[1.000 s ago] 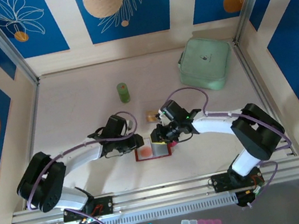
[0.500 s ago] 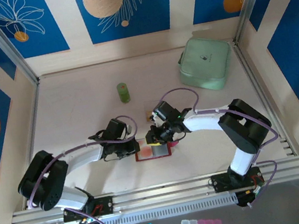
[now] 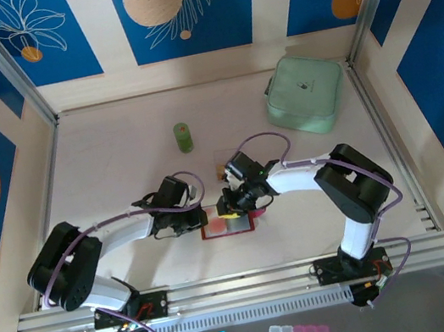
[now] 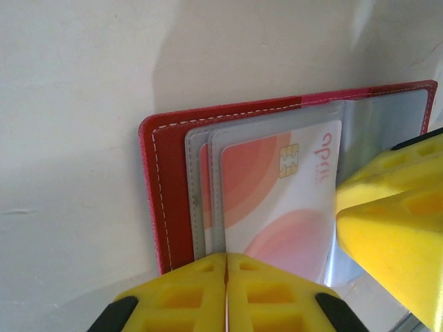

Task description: Take the credit cards out of the card holder

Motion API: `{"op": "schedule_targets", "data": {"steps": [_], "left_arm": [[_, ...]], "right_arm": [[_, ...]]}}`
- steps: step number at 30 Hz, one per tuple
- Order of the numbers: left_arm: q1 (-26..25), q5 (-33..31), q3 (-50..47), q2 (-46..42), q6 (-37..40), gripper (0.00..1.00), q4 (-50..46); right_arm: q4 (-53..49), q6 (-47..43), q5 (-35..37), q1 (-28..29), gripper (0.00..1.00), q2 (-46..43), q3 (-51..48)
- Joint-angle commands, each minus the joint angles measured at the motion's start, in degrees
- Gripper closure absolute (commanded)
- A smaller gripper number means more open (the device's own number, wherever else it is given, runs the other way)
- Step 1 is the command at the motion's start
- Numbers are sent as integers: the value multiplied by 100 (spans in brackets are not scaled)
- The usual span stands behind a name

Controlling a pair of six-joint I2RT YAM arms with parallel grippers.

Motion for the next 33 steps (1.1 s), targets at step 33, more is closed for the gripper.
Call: {"op": "schedule_targets", "data": {"steps": [33], "left_arm": [[54,-158,-74,-42,60,91,-370]], "right_arm": [[-1006,-338,255,86,77,263,425]]}}
